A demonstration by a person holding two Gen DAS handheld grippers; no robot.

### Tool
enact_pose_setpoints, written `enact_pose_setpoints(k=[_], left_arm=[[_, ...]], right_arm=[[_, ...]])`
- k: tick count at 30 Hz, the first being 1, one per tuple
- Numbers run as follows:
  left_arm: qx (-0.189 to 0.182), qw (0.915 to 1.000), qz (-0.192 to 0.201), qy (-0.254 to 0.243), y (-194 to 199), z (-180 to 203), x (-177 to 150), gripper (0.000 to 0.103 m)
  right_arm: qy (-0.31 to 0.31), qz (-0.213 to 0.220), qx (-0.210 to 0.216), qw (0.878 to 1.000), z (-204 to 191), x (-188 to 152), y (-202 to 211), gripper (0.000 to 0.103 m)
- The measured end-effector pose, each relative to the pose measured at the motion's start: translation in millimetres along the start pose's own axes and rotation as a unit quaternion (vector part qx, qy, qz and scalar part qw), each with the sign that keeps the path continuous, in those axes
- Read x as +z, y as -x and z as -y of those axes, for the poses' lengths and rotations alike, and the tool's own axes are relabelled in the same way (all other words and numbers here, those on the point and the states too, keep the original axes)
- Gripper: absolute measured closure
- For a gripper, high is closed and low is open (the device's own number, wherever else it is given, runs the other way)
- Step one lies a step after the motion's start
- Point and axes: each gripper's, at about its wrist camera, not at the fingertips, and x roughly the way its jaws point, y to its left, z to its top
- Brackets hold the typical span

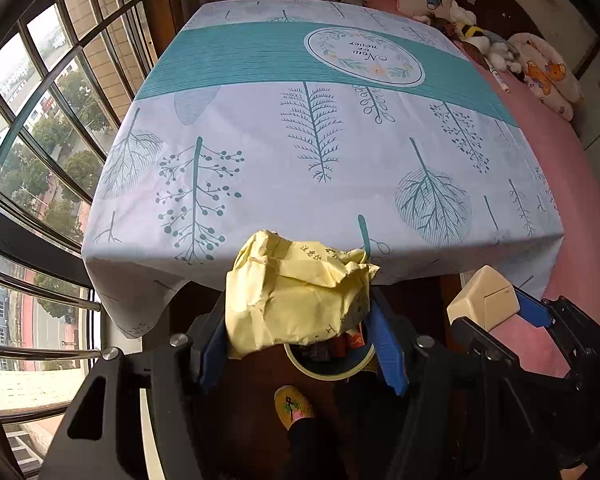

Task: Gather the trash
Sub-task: 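Carry the yellow wrapper and beige box off the table over the bin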

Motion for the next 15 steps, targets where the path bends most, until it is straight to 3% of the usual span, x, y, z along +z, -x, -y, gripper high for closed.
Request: enact_pose_setpoints(k=[8, 15], left_arm=[[-0.032, 0.9986, -0.042, 0.005, -60.1, 15.8, -40.1, 0.041], [-0.036, 0.9981, -0.049, 0.012, -142.7, 29.6, -71.3, 0.037]], right_arm=[[-0.065, -0.068, 0.007, 0.996, 28.0, -53.7, -44.1, 0.039], [-0.075, -0.101, 0.028, 0.992, 54.3, -96.7, -124.2, 0.039]])
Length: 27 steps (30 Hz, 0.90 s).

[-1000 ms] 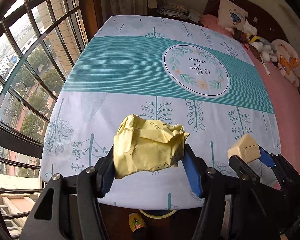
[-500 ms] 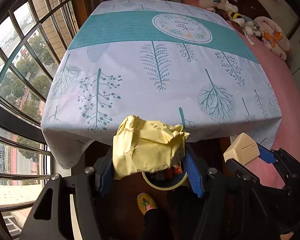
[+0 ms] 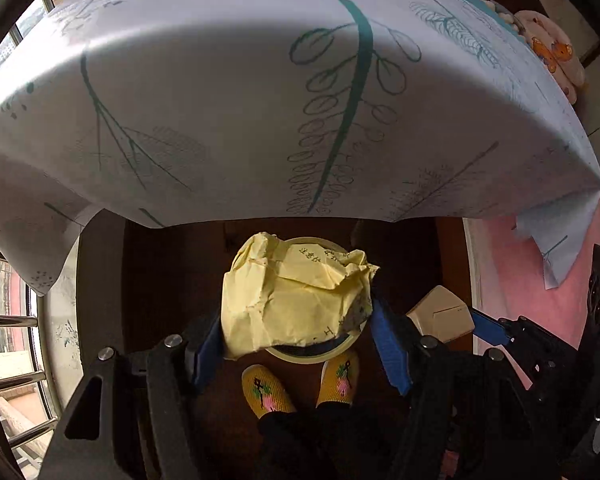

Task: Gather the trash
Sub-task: 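Carry the yellow wrapper and beige box off the table over the bin, then open both tools to drop the wrapper and box into the bin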

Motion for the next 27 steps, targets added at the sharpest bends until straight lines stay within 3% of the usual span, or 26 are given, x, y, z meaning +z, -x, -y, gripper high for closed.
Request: enact_pose_setpoints(k=[2, 6, 8, 14, 21, 27], left_arm=[[-0.004, 1.0000, -0.001, 0.009, -26.3, -1.8, -3.2, 0.032], [-0.008, 0.9998, 0.002, 0.018, -69.2, -3.8, -7.6, 0.008], [-0.002, 0.9998, 0.007, 0.017, -86.6, -4.4, -10.3, 0.003], [0.016, 0.9997, 0.006, 0.016, -121.4, -11.5, -20.5, 0.001], [0.037, 0.9989, 0.001, 0.030, -135.5, -29.2, -28.7, 0.001], [0.052, 0.9982, 0.001, 0.030, -137.8, -32.7, -25.7, 0.001]], right_arm=[[-0.001, -0.007, 0.005, 1.000, 10.7, -4.5, -28.0, 0.039], [-0.007, -0.014, 0.004, 1.000, 34.8, -11.4, -78.2, 0.039], [-0.017, -0.019, 0.002, 1.000, 46.7, -14.5, -98.9, 0.039], [-0.037, -0.029, 0.003, 0.999, 65.9, -20.2, -138.0, 0.039], [-0.048, -0.041, 0.032, 0.997, 69.9, -22.3, -155.1, 0.039], [-0.049, -0.033, 0.029, 0.998, 64.8, -21.3, -158.9, 0.025]])
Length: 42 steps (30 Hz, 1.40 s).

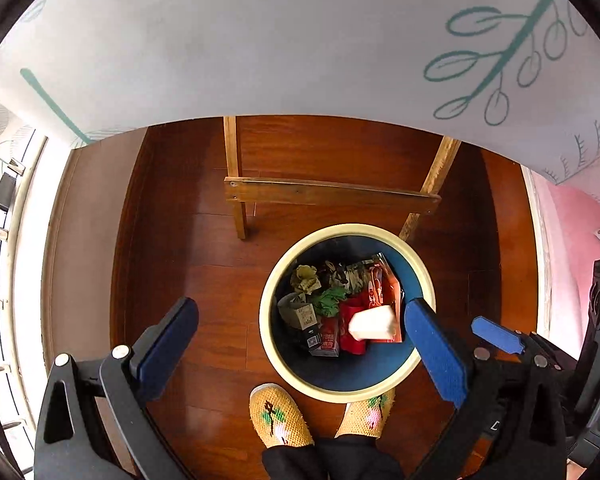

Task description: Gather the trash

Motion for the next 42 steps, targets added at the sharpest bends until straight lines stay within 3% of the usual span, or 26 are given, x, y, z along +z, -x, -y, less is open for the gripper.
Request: enact_pose_setpoints(k=[8, 17, 28, 34, 42], left_arm=[[0.004, 0.9999, -0.013, -0.008, 5.0, 5.3, 3.6, 0.001], [-0.001, 0.9996, -0.002, -0.029, 40.4, 16.1, 5.1, 0.001], [0.019, 0.9981, 0.044, -0.038, 141.8, 18.8, 20.0, 0.001], [0.010, 0.9976, 0.047, -0.050, 196.2, 22.7, 36.3, 0.001], [-0.023, 0.9946, 0.080, -0.062, 287.0, 30.7, 54.3, 0.001]], right_arm=[[0.005, 0.029, -0.025, 0.999, -4.3, 7.9, 19.1, 0.025], [-0.010, 0.052, -0.052, 0.997, -8.9, 9.4, 55.5, 0.025], [-0.020, 0.074, -0.043, 0.996, -43.1, 11.6, 133.7, 0.025], [-0.009, 0.087, -0.047, 0.995, -71.2, 18.1, 186.1, 0.025], [-0.010, 0.098, -0.063, 0.993, -105.4, 30.5, 274.1, 0.025]])
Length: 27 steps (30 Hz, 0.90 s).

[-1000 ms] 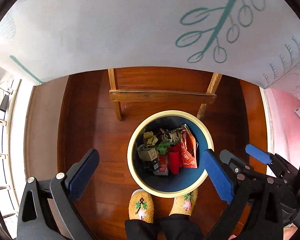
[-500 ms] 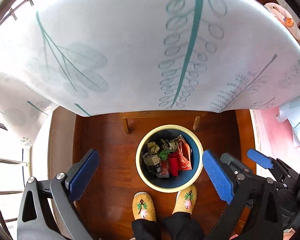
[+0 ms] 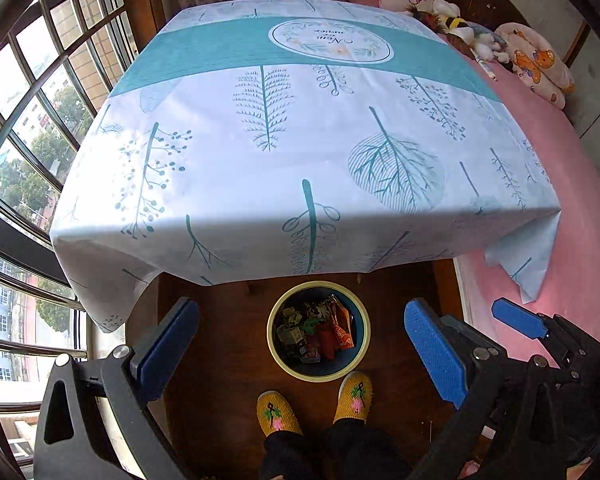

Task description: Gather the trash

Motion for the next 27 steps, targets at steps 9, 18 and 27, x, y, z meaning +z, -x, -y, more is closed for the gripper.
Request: enact_pose_setpoints(k=[9, 18, 27], left_arm=[[-0.008, 0.9993, 0.028, 0.023, 74.4, -0.1, 29.3, 0.001], [0.014, 0.9967, 0.077, 0.022, 124.5, -1.5, 42.1, 0.001], [0.030, 0.9953, 0.090, 0.022, 136.4, 0.3, 45.2, 0.001]], right_arm=[[-0.011, 0.037, -0.005, 0.999, -15.5, 25.6, 81.2, 0.025], [-0.006, 0.077, 0.012, 0.997, -24.8, 44.5, 128.2, 0.025], [0.008, 0.102, 0.010, 0.995, -30.9, 52.6, 144.7, 0.025]])
